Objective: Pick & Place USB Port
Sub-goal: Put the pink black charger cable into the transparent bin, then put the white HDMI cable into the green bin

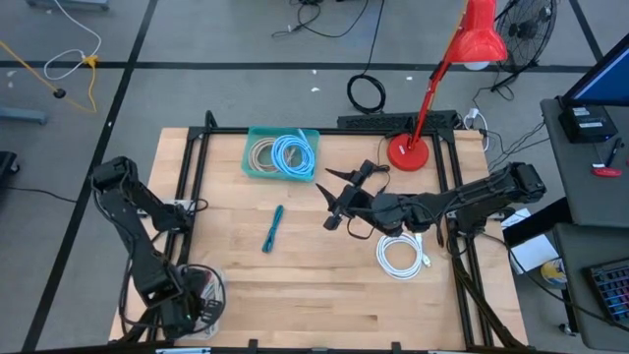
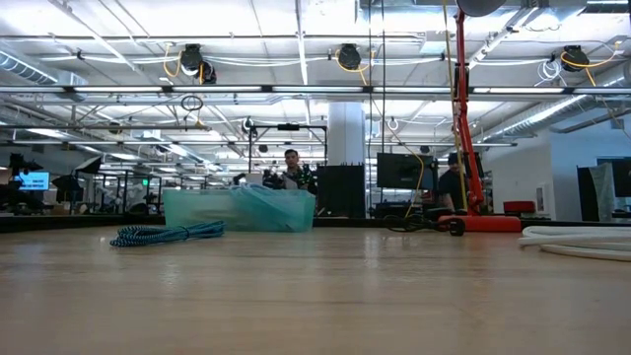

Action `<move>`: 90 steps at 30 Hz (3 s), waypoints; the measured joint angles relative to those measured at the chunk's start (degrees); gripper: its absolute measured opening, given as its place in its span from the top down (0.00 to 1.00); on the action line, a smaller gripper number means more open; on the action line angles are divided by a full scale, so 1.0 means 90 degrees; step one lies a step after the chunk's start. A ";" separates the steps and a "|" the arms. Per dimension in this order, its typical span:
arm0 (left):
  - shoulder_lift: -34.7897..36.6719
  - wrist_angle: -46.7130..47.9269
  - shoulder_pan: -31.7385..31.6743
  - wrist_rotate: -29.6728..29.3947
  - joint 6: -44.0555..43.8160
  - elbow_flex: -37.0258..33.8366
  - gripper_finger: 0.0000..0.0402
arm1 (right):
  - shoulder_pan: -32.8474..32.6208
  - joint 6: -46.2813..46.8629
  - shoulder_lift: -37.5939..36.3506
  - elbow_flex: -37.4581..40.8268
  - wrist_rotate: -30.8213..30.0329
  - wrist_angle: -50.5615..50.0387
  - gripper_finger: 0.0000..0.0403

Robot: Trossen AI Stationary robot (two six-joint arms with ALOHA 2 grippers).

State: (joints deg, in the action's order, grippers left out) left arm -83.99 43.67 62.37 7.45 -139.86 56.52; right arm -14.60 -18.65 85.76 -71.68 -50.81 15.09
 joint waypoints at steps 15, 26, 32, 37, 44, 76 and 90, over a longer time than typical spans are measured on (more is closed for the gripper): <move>-0.0134 0.0003 -0.0048 0.0124 0.0072 0.0185 0.94 | -0.0057 -0.0010 0.0000 0.0000 -0.0012 0.0002 0.54; -0.0590 0.0289 -0.0214 0.0529 0.1600 0.0149 0.94 | -0.0057 0.0024 0.0000 0.0000 -0.0011 0.0037 0.54; -0.0588 0.0198 -0.0194 0.0617 0.1695 0.0145 0.94 | -0.0057 0.0010 0.0000 0.0000 -0.0011 0.0053 0.54; -0.0585 0.0190 -0.0234 0.0871 0.1264 0.0125 0.94 | -0.0057 -0.0001 0.0000 -0.0002 -0.0011 0.0053 0.54; -0.0580 0.0074 -0.0287 0.1028 0.1149 0.0135 0.94 | -0.0057 -0.0004 0.0000 -0.0002 -0.0011 0.0051 0.54; -0.0614 -0.0173 -0.0806 0.0670 0.2442 0.0149 0.70 | -0.0057 -0.0007 0.0000 -0.0002 -0.0011 0.0051 0.54; -0.0239 -0.1182 -0.1583 0.0270 0.4815 0.0149 0.70 | -0.0093 -0.0028 0.0002 -0.0002 -0.0009 0.0051 0.54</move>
State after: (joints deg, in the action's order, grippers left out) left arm -86.14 33.04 48.12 9.88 -96.53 57.87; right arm -15.43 -18.90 85.77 -71.70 -50.89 15.55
